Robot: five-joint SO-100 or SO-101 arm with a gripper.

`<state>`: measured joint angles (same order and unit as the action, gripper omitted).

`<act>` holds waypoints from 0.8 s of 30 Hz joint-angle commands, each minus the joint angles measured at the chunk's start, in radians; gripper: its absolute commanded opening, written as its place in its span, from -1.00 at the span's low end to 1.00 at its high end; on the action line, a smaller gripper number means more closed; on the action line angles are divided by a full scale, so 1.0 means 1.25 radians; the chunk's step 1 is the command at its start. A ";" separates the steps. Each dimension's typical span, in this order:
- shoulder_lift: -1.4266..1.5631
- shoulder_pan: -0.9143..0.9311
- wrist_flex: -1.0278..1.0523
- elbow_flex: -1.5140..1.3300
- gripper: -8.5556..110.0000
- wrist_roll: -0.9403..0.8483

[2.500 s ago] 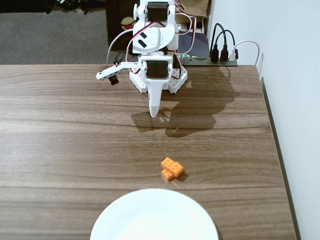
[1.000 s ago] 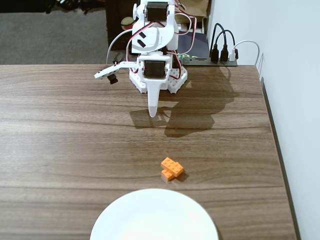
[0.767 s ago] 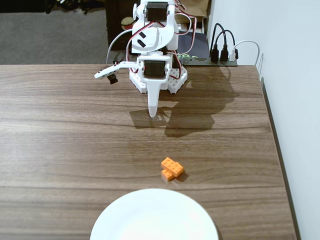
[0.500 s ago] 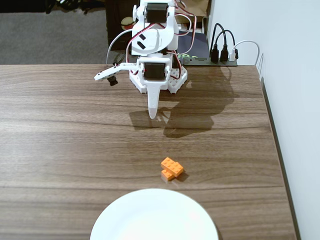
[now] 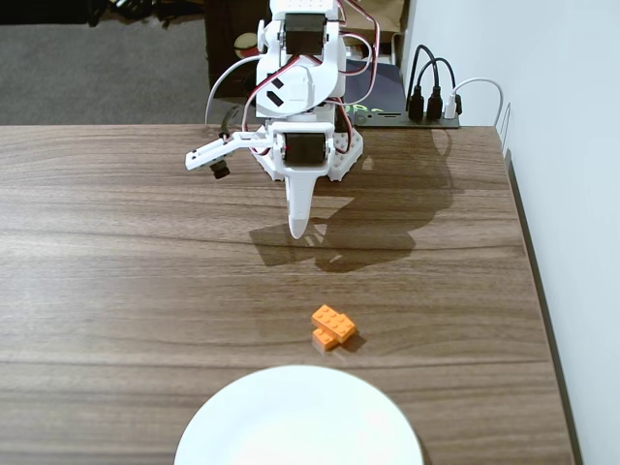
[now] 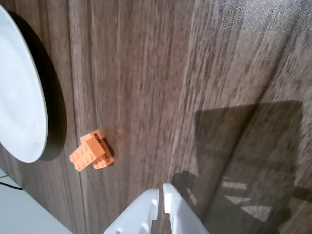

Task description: Grasp a lego block and put it on the plate.

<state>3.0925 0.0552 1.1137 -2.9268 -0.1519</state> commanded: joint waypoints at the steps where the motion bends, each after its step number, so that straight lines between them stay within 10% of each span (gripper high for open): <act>1: -0.007 -0.007 -0.009 0.026 -0.85 -0.027; 24: -0.115 -0.043 -0.054 0.055 -0.85 -0.280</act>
<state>2.9498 0.0077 1.0584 -2.9054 -0.4939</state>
